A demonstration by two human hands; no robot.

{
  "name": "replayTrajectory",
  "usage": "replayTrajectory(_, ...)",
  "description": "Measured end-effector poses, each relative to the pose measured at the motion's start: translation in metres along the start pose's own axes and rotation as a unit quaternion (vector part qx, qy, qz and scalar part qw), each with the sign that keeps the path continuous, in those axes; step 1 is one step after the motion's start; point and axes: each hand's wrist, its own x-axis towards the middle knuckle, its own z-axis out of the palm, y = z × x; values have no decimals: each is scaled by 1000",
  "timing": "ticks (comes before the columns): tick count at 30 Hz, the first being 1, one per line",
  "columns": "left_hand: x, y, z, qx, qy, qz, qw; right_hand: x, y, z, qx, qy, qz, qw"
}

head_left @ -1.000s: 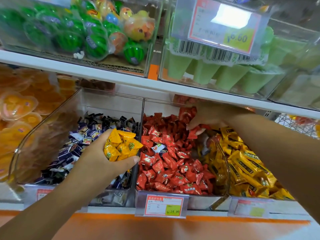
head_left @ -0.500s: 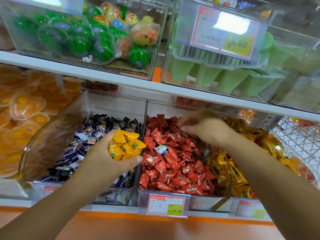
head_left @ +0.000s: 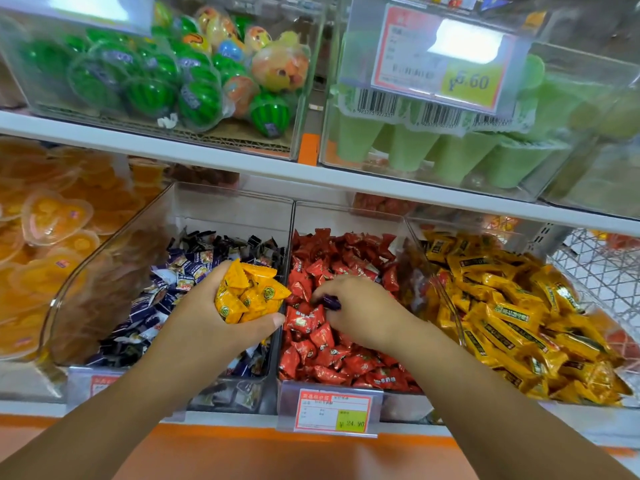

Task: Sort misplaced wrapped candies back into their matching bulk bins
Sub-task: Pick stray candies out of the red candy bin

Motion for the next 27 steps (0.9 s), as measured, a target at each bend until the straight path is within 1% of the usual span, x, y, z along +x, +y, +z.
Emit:
replayTrajectory(3,-1,0,-1,-8,2,1,1000,-2,3,-6,33,-7,16,999)
replayTrajectory(5,-1,0,-1,-3,0,3,1000,-6,6,-15,83,-10,30,996)
replayTrajectory(8,-1,-1,-2,-14,-3,-2,1000,-13,12,-32,169,29,43,984)
replayTrajectory(11,-1,-1,-2,-9,-5,-6,1000,-15,24,-50,233,70,91,966)
replayTrajectory(13,0,-1,-2,-10,-8,-7,1000,-16,30,-57,266,50,108,957)
replayTrajectory(15,0,1,-3,-15,-7,-7,1000,-18,33,-58,253,12,109,961)
replayTrajectory(17,0,2,-3,-18,-7,-5,1000,-19,31,-59,244,3,103,964)
replayTrajectory(18,0,2,-3,-23,-7,-4,1000,-19,30,-60,246,13,96,964)
replayTrajectory(23,-4,4,-5,-35,-9,11,999,-7,7,-65,233,121,69,962)
replayTrajectory(25,-4,2,-5,-35,-12,11,999,6,-11,-65,258,154,45,953)
replayTrajectory(27,-2,1,-5,-28,-14,7,999,24,-32,-63,295,162,18,942)
